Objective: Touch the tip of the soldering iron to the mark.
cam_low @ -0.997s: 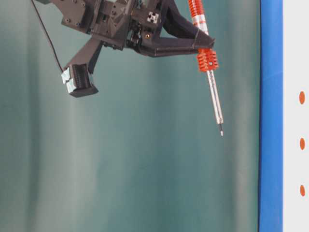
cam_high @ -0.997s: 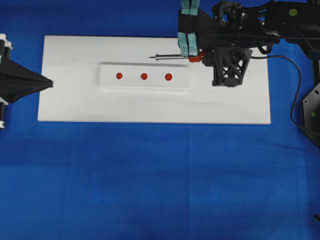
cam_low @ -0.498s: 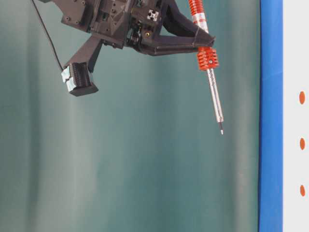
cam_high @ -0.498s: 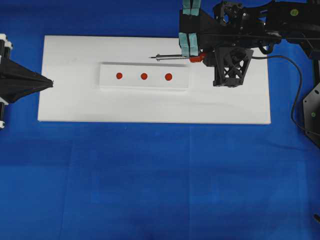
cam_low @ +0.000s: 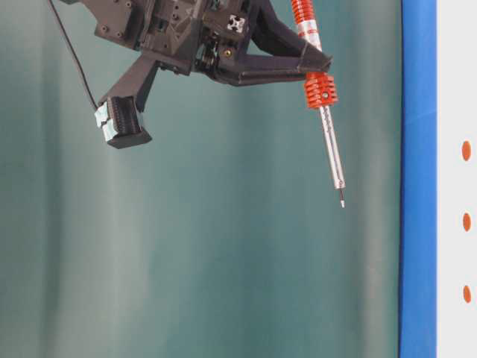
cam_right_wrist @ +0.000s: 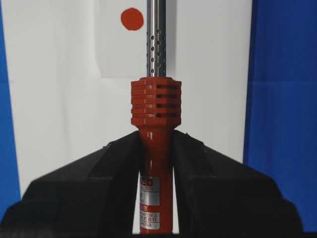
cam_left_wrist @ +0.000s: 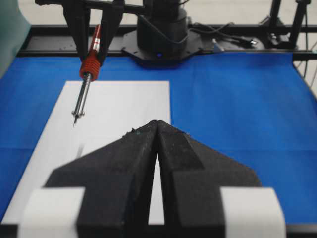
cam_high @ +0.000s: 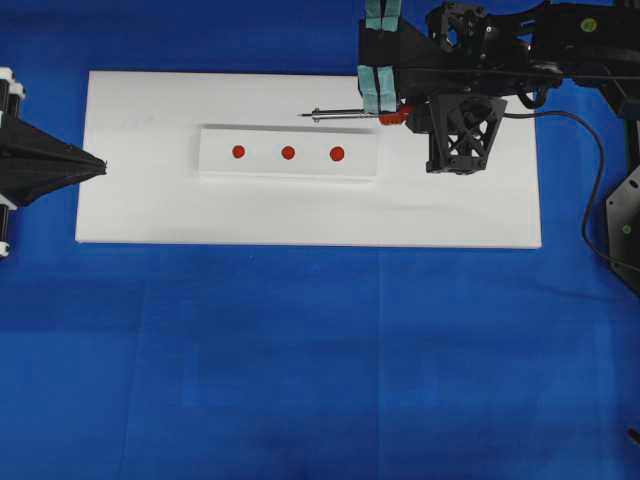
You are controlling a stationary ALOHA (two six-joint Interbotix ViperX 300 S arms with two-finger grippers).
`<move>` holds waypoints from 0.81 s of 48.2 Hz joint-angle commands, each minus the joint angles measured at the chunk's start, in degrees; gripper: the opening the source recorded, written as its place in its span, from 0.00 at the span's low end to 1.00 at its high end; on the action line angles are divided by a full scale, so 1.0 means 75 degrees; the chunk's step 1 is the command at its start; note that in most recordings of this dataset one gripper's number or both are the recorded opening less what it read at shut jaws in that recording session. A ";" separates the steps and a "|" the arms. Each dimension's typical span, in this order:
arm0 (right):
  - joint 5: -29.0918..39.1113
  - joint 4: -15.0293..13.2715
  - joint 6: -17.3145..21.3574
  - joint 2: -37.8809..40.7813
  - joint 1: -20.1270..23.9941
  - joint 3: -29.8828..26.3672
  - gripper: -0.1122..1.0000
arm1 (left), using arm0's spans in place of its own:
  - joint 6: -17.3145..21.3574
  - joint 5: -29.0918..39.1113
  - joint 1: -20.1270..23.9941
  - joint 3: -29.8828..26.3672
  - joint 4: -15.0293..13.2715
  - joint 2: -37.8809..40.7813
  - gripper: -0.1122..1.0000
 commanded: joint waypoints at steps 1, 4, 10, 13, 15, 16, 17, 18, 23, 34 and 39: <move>-0.0047 0.0000 0.0023 -0.0141 0.0000 -0.0082 0.16 | 0.0000 -0.0035 0.0000 -0.0082 0.0012 0.0023 0.10; -0.0047 -0.0012 0.0047 -0.0035 0.0000 -0.0070 0.16 | 0.0000 -0.0035 0.0000 -0.0082 0.0012 0.0023 0.10; -0.0059 0.0000 0.0059 0.0223 0.0000 -0.0070 0.16 | 0.0000 -0.0035 0.0000 -0.0082 0.0012 0.0023 0.10; -0.0082 -0.0012 0.0070 0.0352 0.0000 -0.0070 0.16 | 0.0000 -0.0035 0.0000 -0.0082 0.0012 0.0023 0.10; -0.0129 -0.0012 0.0070 0.0469 0.0000 -0.0070 0.16 | 0.0000 -0.0035 0.0000 -0.0082 0.0012 0.0023 0.10; -0.0141 -0.0012 0.0070 0.0504 0.0000 -0.0059 0.16 | 0.0000 -0.0035 0.0000 -0.0082 0.0012 0.0012 0.10; -0.0164 -0.0012 0.0070 0.0563 0.0000 -0.0070 0.16 | 0.0000 -0.0035 0.0000 -0.0082 0.0012 0.0023 0.10; -0.0188 -0.0012 0.0070 0.0609 0.0000 -0.0059 0.16 | 0.0000 -0.0035 0.0000 -0.0082 0.0012 0.0023 0.10; -0.0305 0.0000 0.0059 0.0867 0.0000 -0.0059 0.16 | 0.0012 -0.0035 0.0000 -0.0082 0.0012 0.0023 0.10; -0.0727 0.0023 0.0070 0.1277 0.0035 0.0000 0.16 | 0.0012 -0.0035 0.0000 -0.0082 0.0012 0.0023 0.10; -0.0926 0.0035 0.0070 0.1418 0.0059 0.0059 0.16 | 0.0012 -0.0035 0.0000 -0.0082 0.0012 0.0023 0.10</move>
